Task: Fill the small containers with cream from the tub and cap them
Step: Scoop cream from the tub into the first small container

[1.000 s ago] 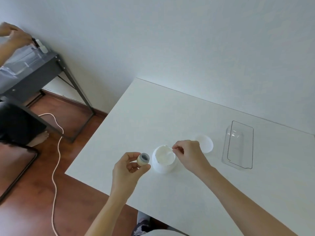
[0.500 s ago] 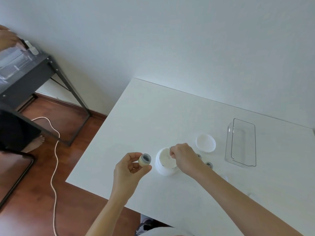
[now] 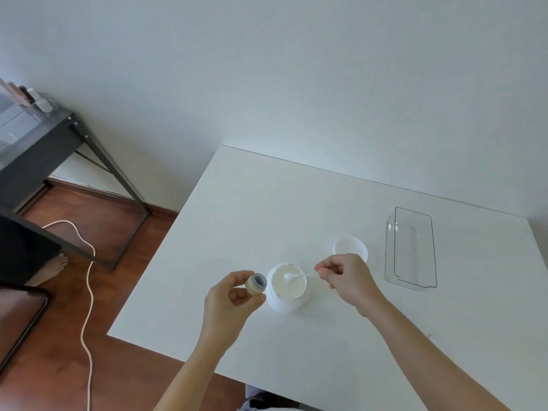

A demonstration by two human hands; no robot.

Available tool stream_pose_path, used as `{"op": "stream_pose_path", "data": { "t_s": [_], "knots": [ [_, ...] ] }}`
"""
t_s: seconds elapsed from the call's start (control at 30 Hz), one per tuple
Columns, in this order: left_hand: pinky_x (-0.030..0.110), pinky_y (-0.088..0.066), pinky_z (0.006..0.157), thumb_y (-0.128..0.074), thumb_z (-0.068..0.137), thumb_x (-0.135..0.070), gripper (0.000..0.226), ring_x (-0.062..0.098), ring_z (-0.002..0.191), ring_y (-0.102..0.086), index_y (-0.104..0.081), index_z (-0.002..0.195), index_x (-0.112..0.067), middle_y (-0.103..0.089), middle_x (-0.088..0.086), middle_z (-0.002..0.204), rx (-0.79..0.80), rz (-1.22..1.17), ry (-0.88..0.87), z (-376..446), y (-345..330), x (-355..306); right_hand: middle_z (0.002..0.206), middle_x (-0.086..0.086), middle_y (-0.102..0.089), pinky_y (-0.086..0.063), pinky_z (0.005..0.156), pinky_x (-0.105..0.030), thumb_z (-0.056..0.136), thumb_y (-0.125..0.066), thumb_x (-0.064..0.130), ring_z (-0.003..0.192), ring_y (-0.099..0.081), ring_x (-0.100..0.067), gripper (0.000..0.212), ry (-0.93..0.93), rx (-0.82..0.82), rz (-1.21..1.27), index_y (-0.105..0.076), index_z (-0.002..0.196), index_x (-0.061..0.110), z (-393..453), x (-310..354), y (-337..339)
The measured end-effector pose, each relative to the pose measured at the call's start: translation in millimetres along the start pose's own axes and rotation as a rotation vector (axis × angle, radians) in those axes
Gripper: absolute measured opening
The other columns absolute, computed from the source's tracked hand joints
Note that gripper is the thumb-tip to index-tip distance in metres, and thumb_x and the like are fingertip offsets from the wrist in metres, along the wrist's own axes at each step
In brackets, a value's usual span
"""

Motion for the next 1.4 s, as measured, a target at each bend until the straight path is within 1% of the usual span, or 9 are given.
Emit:
{"op": "stream_pose_path", "data": {
  "t_s": [0.23, 0.37, 0.57, 0.7, 0.77, 0.83, 1.1, 1.23, 1.4],
  "knots": [
    [0.019, -0.054, 0.069, -0.083, 0.075, -0.006, 0.033, 0.007, 0.071, -0.072, -0.072, 0.094, -0.031, -0.078, -0.011, 0.082, 0.028, 0.057, -0.02, 3, -17, -7, 0.07, 0.003, -0.066, -0.047, 0.063, -0.02, 0.089, -0.062, 0.006, 0.057, -0.051, -0.009, 0.019, 0.038, 0.006, 0.137, -0.071, 0.079, 0.019, -19, 11, 7],
    [0.022, -0.056, 0.071, -0.084, 0.073, -0.007, 0.034, 0.01, 0.073, -0.073, -0.072, 0.094, -0.03, -0.078, -0.009, 0.081, 0.046, 0.058, -0.031, 4, -26, -12, 0.068, 0.008, -0.064, -0.042, 0.058, -0.011, 0.09, -0.062, 0.008, 0.053, -0.051, 0.003, 0.017, 0.114, -0.044, 0.059, -0.071, 0.081, 0.019, -26, 21, 8],
    [0.018, -0.055, 0.065, -0.085, 0.072, -0.009, 0.035, 0.01, 0.074, -0.074, -0.071, 0.093, -0.033, -0.078, -0.012, 0.082, 0.058, 0.042, -0.045, 4, -34, -18, 0.078, 0.007, -0.066, -0.041, 0.064, -0.006, 0.092, -0.059, 0.007, 0.071, -0.058, -0.001, 0.013, 0.342, -0.168, -0.146, -0.071, 0.09, 0.012, -40, 40, 7],
    [0.016, -0.053, 0.062, -0.085, 0.073, -0.009, 0.031, 0.01, 0.072, -0.074, -0.073, 0.094, -0.029, -0.078, -0.013, 0.088, 0.055, 0.018, -0.053, 5, -37, -21, 0.086, -0.002, -0.064, -0.043, 0.072, -0.016, 0.089, -0.062, -0.001, 0.081, -0.056, -0.015, 0.013, 0.665, -0.192, -0.363, -0.07, 0.095, 0.007, -58, 52, 2],
    [0.016, -0.052, 0.062, -0.084, 0.073, -0.008, 0.031, 0.011, 0.071, -0.073, -0.073, 0.095, -0.026, -0.078, -0.013, 0.09, 0.043, 0.002, -0.054, 5, -38, -22, 0.084, -0.002, -0.062, -0.05, 0.068, -0.027, 0.082, -0.067, -0.008, 0.08, -0.056, -0.017, 0.018, 0.782, -0.176, -0.451, -0.07, 0.093, 0.007, -67, 52, -1],
    [0.016, -0.052, 0.062, -0.085, 0.073, -0.007, 0.031, 0.011, 0.07, -0.073, -0.073, 0.096, -0.024, -0.078, -0.012, 0.091, 0.031, -0.012, -0.048, 7, -37, -22, 0.082, -0.002, -0.061, -0.052, 0.06, -0.036, 0.077, -0.071, -0.011, 0.077, -0.056, -0.02, 0.023, 0.842, -0.175, -0.494, -0.07, 0.092, 0.007, -72, 51, -2],
    [0.015, -0.051, 0.06, -0.084, 0.074, -0.007, 0.032, 0.011, 0.071, -0.073, -0.073, 0.098, -0.024, -0.078, -0.013, 0.091, 0.026, -0.034, -0.047, 9, -41, -22, 0.077, -0.003, -0.06, -0.051, 0.056, -0.037, 0.076, -0.074, -0.009, 0.07, -0.056, -0.021, 0.018, 0.89, -0.263, -0.434, -0.071, 0.086, 0.005, -80, 49, 1],
    [0.017, -0.053, 0.064, -0.084, 0.074, -0.006, 0.033, 0.012, 0.074, -0.074, -0.072, 0.1, -0.023, -0.078, -0.013, 0.094, 0.024, -0.045, -0.046, 12, -40, -21, 0.077, -0.003, -0.059, -0.051, 0.058, -0.034, 0.075, -0.074, -0.01, 0.07, -0.055, -0.02, 0.019, 0.891, -0.282, -0.437, -0.07, 0.085, 0.005, -79, 46, 4],
    [0.016, -0.054, 0.064, -0.083, 0.075, -0.004, 0.034, 0.011, 0.075, -0.074, -0.072, 0.098, -0.026, -0.078, -0.013, 0.093, 0.018, -0.07, -0.059, 14, -37, -20, 0.081, 0.004, -0.059, -0.041, 0.069, -0.008, 0.085, -0.066, 0.003, 0.073, -0.055, -0.009, 0.01, 0.812, -0.328, -0.302, -0.07, 0.088, 0.011, -71, 38, 8]
  ]
}}
Point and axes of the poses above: each hand's wrist, its own z-axis towards the middle knuckle, its own y-axis out of the back of the hand, x = y × z, the point moved 4 cm from there along z, towards the middle knuckle
